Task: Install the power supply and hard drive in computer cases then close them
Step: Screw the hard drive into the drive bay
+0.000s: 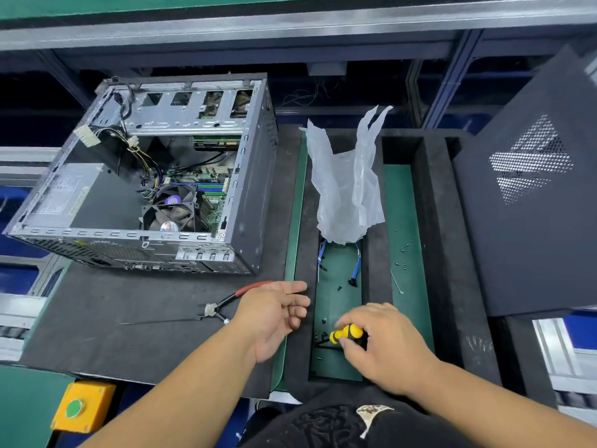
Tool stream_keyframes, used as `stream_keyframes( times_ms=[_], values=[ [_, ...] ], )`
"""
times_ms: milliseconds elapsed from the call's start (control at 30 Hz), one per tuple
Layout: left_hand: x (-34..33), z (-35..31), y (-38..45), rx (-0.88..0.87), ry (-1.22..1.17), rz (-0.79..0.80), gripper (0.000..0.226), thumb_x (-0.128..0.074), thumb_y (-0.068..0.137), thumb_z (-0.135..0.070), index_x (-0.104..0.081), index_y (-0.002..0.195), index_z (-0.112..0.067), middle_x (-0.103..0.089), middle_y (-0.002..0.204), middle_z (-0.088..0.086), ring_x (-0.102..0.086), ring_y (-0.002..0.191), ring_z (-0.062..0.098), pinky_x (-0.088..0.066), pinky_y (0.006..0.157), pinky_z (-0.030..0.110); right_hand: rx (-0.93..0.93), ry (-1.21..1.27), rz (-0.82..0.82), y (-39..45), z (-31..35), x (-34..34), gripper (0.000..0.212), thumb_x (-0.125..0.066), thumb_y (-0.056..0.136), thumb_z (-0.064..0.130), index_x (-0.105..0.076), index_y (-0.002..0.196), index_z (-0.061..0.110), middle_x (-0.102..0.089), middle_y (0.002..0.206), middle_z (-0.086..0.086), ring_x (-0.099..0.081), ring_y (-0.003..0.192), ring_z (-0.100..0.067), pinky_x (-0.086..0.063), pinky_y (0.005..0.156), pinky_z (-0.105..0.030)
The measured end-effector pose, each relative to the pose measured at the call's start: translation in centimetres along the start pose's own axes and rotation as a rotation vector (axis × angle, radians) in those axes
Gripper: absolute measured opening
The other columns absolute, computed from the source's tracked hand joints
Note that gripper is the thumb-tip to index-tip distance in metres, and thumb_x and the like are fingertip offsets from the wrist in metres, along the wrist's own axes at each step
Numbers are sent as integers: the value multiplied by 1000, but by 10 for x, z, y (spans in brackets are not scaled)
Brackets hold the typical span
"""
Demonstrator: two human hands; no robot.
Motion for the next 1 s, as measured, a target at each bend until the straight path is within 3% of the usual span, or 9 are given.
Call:
stream_keyframes(
  times_ms=[300, 400, 500, 600, 733, 867, 1000],
  values=[
    [4, -5, -6, 13, -37, 12, 28, -45, 97, -2, -68, 112, 5, -68, 75, 13, -57, 57, 17, -42, 52, 25, 28, -53, 9, 4, -2, -8, 24, -62, 86, 43, -73, 106, 36, -69, 96, 23, -60, 92, -5, -46, 92, -27],
    [5, -5, -5, -21, 51, -1, 28, -43, 97, 2, -68, 110, 4, -69, 73, 12, -58, 56, 17, -43, 50, 24, -32, 49, -25, 2, -4, 1, 18, -66, 82, 38, -73, 98, 37, -62, 84, 30, -58, 88, -1, -46, 82, -23],
    [1, -5, -6, -81, 219, 3, 26, -45, 97, 3, -69, 106, 1, -70, 73, 9, -60, 57, 16, -44, 49, 23, -145, 205, -133, 1, -11, 20, 11, -70, 81, 31, -71, 89, 39, -65, 85, 24, -61, 85, -5, -47, 73, -19],
    [-6, -5, -5, -129, 397, 35, 20, -53, 98, 0, -71, 104, -5, -71, 78, 6, -62, 63, 14, -45, 51, 23, -278, 443, -286, 0, -20, 42, 26, -75, 81, 13, -72, 82, 38, -63, 65, 16, -56, 59, -3, -43, 56, -13],
    [-20, -7, -6, -186, 579, 110, 18, -65, 92, -3, -72, 106, -14, -73, 81, 1, -65, 69, 9, -46, 56, 22, -388, 637, -439, 5, -31, 69, 14, -64, 74, 23, -74, 77, 33, -53, 51, 15, -39, 45, -3, -31, 43, -11],
    [-36, -7, -10, -235, 665, 187, 26, -71, 88, -4, -72, 107, -21, -66, 75, -10, -54, 59, 1, -44, 62, 16, -465, 711, -472, 8, -44, 75, 15, -64, 81, 20, -75, 80, 31, -72, 66, 10, -49, 56, -12, -40, 54, -26],
    [-49, -10, -10, -329, 769, 176, 24, -73, 89, -4, -73, 102, -23, -65, 80, -7, -52, 62, 5, -47, 65, 15, -516, 750, -511, 7, -53, 72, 20, -60, 70, 31, -76, 82, 28, -65, 61, 10, -46, 61, -15, -37, 61, -32]
  ],
)
Point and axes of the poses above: each hand's wrist, its own y-axis towards the middle knuckle, its own x-axis out of the back of the hand, z = x × y, the point moved 5 cm from there along y, towards the middle knuckle
